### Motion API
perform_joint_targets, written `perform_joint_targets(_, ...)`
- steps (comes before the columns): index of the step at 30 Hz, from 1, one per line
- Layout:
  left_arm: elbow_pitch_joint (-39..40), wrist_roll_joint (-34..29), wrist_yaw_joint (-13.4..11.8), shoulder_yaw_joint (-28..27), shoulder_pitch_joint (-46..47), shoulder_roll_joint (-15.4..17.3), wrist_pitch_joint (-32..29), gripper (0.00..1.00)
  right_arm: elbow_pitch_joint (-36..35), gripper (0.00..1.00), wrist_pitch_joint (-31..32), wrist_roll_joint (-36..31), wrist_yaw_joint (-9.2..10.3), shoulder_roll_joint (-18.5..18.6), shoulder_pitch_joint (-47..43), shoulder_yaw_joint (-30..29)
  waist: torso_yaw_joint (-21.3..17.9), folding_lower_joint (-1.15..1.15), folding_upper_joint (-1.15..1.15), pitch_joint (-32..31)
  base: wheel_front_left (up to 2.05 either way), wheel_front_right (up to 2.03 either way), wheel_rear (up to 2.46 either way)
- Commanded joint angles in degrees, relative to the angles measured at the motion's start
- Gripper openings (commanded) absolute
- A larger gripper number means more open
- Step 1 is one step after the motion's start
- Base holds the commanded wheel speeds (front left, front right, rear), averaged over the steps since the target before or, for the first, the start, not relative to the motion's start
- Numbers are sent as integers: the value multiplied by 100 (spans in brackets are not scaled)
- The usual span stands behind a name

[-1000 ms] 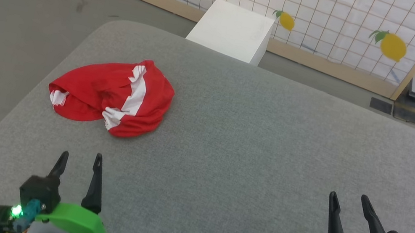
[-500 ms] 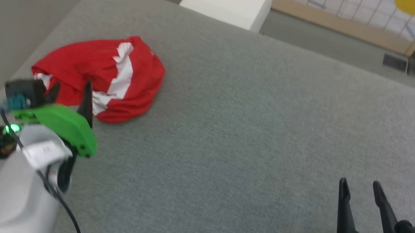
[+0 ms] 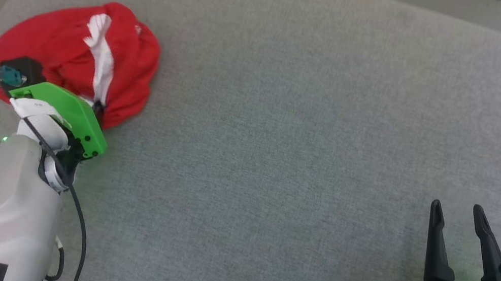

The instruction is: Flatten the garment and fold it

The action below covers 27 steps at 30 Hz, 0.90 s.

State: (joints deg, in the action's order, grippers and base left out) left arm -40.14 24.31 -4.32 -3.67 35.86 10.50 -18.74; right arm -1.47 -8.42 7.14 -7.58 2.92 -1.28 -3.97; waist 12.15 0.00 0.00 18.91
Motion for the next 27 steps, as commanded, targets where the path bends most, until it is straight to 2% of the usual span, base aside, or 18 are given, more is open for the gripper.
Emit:
perform_joint_targets(1,-151,111,-72,-12,148,3,-136,100,-31,100,-47,36,8,-3,54,-14,-13,0,0,234,0,0,0)
perform_joint_targets(6,-351,355,-88,7,247,-105,-600,100,-23,100,-84,53,8,-4,83,-1,154,0,0,335,0,0,0)
perform_joint_targets(7,-336,417,-73,-26,273,-120,-571,42,-20,100,-90,54,8,-4,85,-6,188,0,0,345,0,0,0)
perform_joint_targets(8,-328,471,-39,-44,304,-124,-532,0,-15,100,-98,57,8,-4,87,-12,229,0,0,349,0,0,0)
perform_joint_targets(11,-293,640,104,-121,406,-125,-349,0,3,100,-116,74,9,-4,80,-5,326,0,0,323,0,0,0)
perform_joint_targets(19,181,701,454,-231,676,-22,598,0,242,100,-205,175,9,-4,21,112,445,0,0,-106,0,0,0)
perform_joint_targets(23,583,555,551,-192,925,209,932,0,443,100,-321,338,9,-4,23,237,403,0,0,-437,0,0,0)
perform_joint_targets(27,932,479,655,-128,1224,390,1009,0,672,100,-425,482,9,-4,9,335,314,0,0,-742,0,0,0)
